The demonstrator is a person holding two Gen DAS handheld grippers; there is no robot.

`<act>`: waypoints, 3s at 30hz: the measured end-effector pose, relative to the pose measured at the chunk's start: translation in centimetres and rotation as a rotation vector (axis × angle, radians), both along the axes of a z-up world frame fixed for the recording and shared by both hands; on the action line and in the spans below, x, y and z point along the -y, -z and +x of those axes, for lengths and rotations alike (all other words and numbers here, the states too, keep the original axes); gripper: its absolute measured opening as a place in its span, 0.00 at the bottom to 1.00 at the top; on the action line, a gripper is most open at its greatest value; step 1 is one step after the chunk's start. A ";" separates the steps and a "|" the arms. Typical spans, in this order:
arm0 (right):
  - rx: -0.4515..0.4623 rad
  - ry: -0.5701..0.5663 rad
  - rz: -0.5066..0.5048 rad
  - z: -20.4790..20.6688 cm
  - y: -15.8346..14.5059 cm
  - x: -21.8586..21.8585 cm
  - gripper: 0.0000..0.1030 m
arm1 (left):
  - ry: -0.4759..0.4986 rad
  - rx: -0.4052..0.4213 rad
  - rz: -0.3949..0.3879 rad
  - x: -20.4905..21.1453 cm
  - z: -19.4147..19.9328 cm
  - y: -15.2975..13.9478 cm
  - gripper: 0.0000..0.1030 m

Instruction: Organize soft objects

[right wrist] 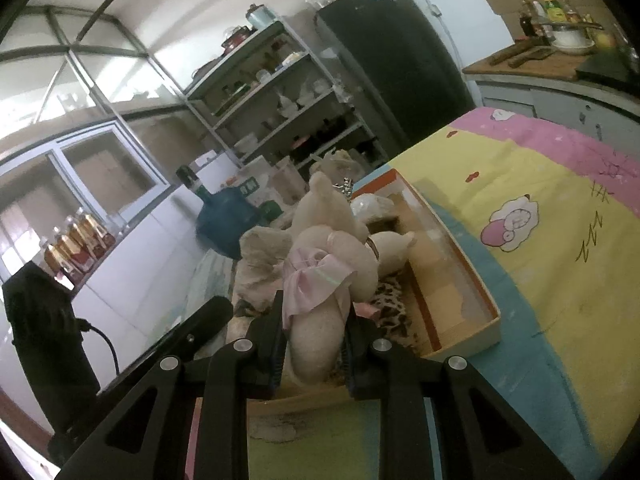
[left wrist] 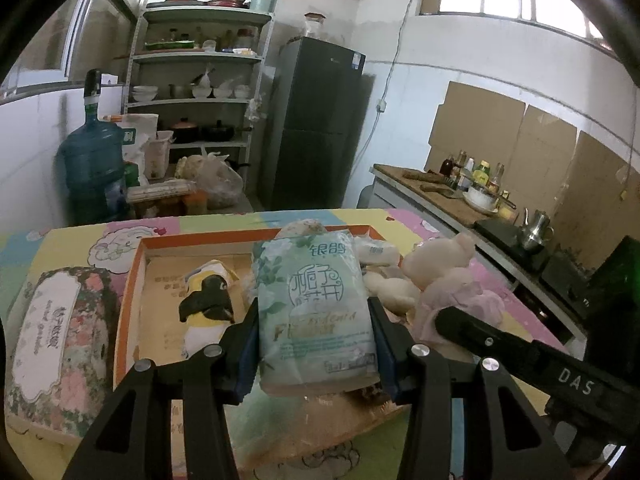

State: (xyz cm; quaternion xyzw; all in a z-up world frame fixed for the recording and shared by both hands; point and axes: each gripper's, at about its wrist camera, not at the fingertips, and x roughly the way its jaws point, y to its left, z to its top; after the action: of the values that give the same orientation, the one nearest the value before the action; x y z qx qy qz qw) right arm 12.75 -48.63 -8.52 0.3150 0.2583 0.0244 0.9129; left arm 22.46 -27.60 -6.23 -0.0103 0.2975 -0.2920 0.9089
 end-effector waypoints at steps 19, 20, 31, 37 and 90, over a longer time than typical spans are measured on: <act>-0.115 -0.050 -0.250 4.4 -0.1 0.4 0.23 | -0.012 -0.090 0.051 1.4 3.5 2.2 0.48; -0.117 -0.054 -0.255 4.5 0.0 0.4 0.23 | -0.011 -0.097 0.049 1.3 3.6 2.3 0.49; -0.111 -0.053 -0.275 5.1 0.3 0.2 0.50 | -0.028 -0.159 -0.010 -0.3 3.9 3.3 0.72; -0.117 -0.021 -0.300 4.2 0.2 0.3 0.63 | -0.061 -0.099 -0.041 -1.4 2.6 1.8 0.78; 0.178 0.187 -0.592 -17.9 -7.3 -19.0 0.74 | -0.470 0.347 0.070 -16.5 -24.1 -6.5 0.77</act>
State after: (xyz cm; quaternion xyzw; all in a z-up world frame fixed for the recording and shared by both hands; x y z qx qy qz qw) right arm -5.11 -29.59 -1.17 0.0549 0.1433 -0.1080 0.9822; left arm -1.61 -11.13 0.31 0.0029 0.1369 -0.0606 0.9887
